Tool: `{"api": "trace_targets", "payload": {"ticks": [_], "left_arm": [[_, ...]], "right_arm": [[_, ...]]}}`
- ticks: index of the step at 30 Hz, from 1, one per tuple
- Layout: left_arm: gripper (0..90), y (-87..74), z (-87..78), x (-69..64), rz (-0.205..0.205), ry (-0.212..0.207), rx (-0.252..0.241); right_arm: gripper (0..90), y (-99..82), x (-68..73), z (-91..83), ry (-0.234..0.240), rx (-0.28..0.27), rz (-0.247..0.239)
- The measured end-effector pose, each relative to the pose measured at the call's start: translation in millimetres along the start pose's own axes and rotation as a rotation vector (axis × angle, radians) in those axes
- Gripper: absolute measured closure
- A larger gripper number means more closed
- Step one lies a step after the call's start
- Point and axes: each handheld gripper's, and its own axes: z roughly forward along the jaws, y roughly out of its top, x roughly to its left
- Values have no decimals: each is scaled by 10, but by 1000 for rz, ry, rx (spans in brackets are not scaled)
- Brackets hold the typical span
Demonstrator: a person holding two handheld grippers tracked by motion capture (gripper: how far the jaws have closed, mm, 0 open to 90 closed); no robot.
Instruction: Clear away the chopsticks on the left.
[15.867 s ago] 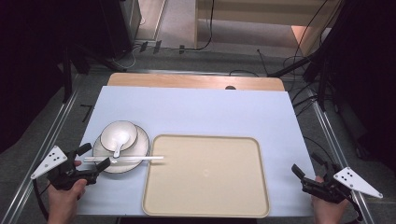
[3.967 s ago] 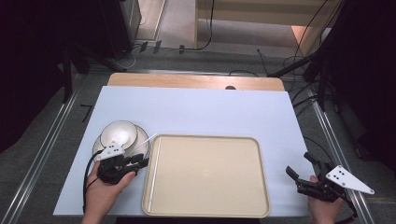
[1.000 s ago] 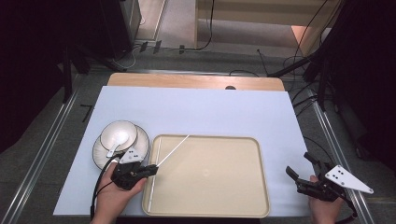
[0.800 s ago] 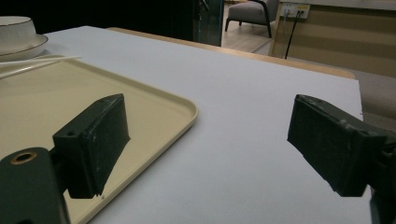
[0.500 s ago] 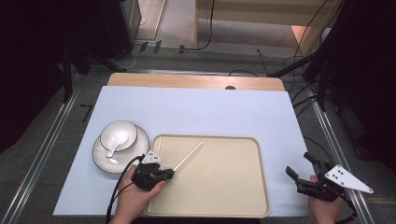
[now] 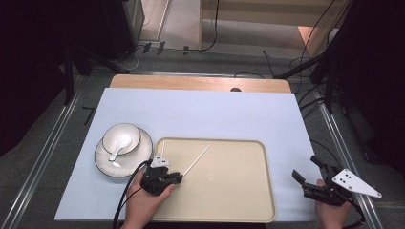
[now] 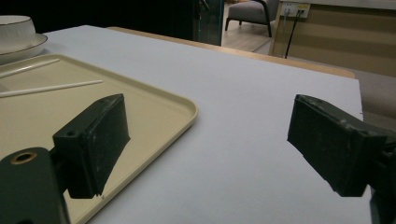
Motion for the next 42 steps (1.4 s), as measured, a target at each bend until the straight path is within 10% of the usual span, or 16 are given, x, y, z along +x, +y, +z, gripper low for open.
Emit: {"api": "trace_targets", "payload": {"ticks": [24,32,42], "left_arm": [[823,-182,-117,-139,-57,-3,-21],[900,56,-25,-120,43,-57,-116],[900,241,273,-205,131,-110,-109]], "right_arm": [[130,-2,-19,-18,-6,-4,7],[130,-2,-10,6,0,-2,5],[131,-12,-16,11,1,1,9]]}}
